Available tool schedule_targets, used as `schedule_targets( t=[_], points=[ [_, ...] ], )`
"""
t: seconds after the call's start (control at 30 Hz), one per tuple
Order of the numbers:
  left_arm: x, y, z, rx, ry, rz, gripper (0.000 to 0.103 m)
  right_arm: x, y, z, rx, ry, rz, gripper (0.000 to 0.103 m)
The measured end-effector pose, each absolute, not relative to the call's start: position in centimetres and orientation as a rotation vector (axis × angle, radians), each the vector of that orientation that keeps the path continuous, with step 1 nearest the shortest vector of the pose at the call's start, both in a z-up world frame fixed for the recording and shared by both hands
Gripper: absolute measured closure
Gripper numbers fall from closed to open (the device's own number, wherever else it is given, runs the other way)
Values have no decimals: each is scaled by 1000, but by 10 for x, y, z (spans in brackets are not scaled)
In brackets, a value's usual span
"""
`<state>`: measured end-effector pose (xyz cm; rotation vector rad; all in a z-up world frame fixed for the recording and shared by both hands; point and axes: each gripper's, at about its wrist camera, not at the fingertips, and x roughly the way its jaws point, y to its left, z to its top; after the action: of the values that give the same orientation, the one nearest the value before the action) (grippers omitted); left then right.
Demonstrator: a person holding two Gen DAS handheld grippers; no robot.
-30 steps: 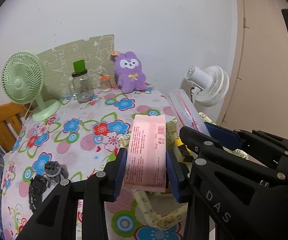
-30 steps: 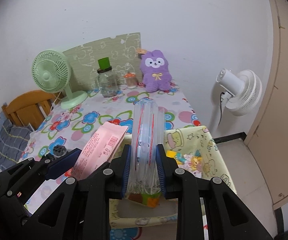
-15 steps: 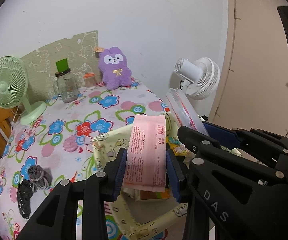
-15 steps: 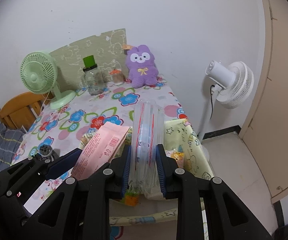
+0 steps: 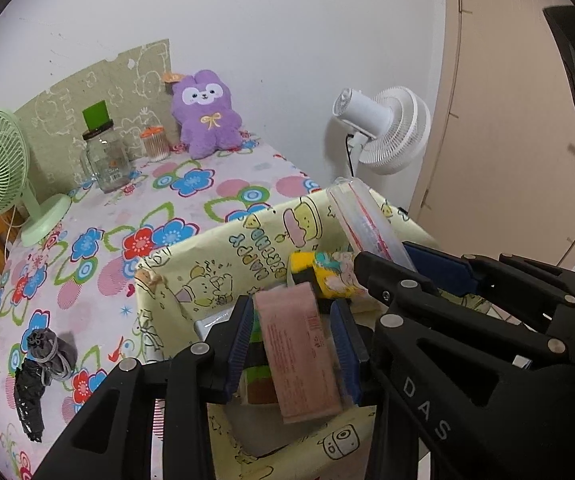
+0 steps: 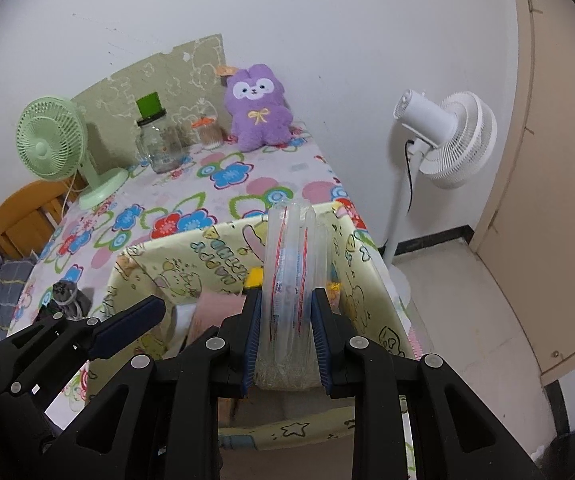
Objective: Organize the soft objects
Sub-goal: 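Lower both items into the box and open both tools, then withdraw both tools from the box toward the black cloth items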
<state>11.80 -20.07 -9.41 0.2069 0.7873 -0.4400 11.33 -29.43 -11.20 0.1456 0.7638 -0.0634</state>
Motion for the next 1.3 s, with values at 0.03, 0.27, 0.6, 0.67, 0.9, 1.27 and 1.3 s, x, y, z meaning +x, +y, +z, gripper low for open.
schedule_targets(
  t=[0.03,0.27,0.6,0.67,0.9,1.27,1.3],
  points=[
    [119,-201,-96,209,794,-437,56,114,-295,-113,145,768,-66,76],
    [122,-202,-101,226,815,-419,38,119,-297,-121,164,800,-52,76],
    [122,-201,-104,267,819,-383,29,121,-295,-125,156,832,-86,51],
    [123,-199,-103,265,822,-384,25,119,-295,-124,155,823,-95,38],
    [115,-192,-95,266,790,-392,19,112,-289,-118,181,811,-76,22],
    [101,-172,-79,253,747,-386,15,100,-268,-102,165,771,-82,20],
    [100,-170,-78,251,746,-386,14,99,-265,-100,161,766,-82,20]
  ],
)
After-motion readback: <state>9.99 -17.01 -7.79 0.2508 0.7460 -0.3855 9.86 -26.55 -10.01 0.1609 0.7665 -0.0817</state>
